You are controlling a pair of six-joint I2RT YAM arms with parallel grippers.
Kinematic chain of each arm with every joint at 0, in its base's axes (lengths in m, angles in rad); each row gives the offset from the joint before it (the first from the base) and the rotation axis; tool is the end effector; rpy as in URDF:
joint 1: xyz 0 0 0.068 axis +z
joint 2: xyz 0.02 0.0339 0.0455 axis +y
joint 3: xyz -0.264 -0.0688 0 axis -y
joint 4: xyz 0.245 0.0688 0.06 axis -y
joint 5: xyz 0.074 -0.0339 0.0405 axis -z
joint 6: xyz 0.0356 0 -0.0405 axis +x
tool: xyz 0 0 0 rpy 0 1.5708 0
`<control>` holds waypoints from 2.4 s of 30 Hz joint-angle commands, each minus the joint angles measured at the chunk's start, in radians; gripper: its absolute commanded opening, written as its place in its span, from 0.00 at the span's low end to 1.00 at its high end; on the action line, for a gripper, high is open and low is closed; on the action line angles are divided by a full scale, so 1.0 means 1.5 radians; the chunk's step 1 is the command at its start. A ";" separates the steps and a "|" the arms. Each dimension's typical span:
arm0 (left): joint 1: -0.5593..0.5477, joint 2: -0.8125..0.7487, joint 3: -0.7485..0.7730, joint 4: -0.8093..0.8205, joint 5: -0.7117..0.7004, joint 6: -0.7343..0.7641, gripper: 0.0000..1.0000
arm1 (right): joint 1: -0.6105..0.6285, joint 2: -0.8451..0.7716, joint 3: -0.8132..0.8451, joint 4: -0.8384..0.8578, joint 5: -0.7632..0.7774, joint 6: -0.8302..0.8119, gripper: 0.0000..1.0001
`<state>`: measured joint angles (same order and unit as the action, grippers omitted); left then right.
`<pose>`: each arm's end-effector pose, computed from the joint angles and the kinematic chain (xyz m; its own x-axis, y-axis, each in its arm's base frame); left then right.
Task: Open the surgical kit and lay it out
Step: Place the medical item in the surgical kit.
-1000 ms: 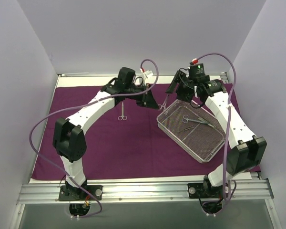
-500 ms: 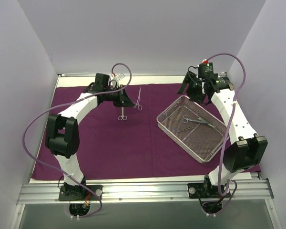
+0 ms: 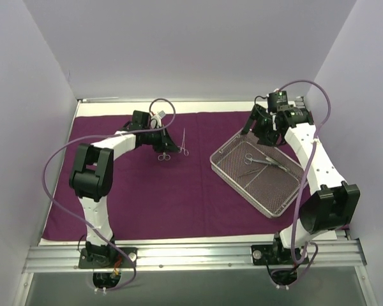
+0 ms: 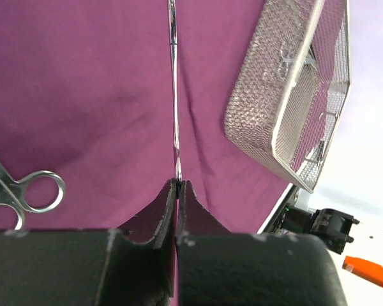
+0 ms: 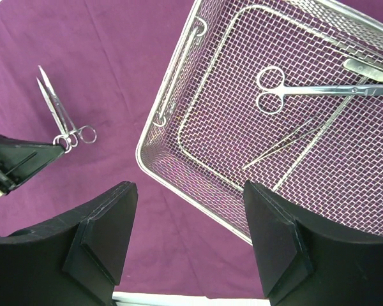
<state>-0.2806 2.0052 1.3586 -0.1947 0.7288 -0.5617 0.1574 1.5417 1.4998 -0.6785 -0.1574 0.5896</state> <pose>0.4064 -0.1418 0.1783 -0.9435 -0.1416 -0.2996 0.1543 0.6126 -0.7752 0.3366 0.0591 0.3551 -0.6923 0.4462 -0.5672 0.1369 0.8529 0.5038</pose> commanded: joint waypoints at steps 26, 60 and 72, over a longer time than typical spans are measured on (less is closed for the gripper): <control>0.038 0.061 -0.039 0.081 0.019 -0.050 0.02 | -0.006 -0.032 -0.025 -0.001 -0.007 0.013 0.68; 0.045 0.033 0.030 -0.144 -0.036 0.049 0.62 | -0.006 -0.025 -0.064 0.018 -0.008 0.024 0.68; 0.054 -0.094 0.024 -0.182 -0.021 0.072 0.63 | -0.021 0.000 -0.107 0.009 0.048 0.049 0.63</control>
<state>-0.2188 1.9427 1.3655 -0.4206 0.7208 -0.5056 0.1467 1.5219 1.3666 -0.6388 -0.1490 0.6395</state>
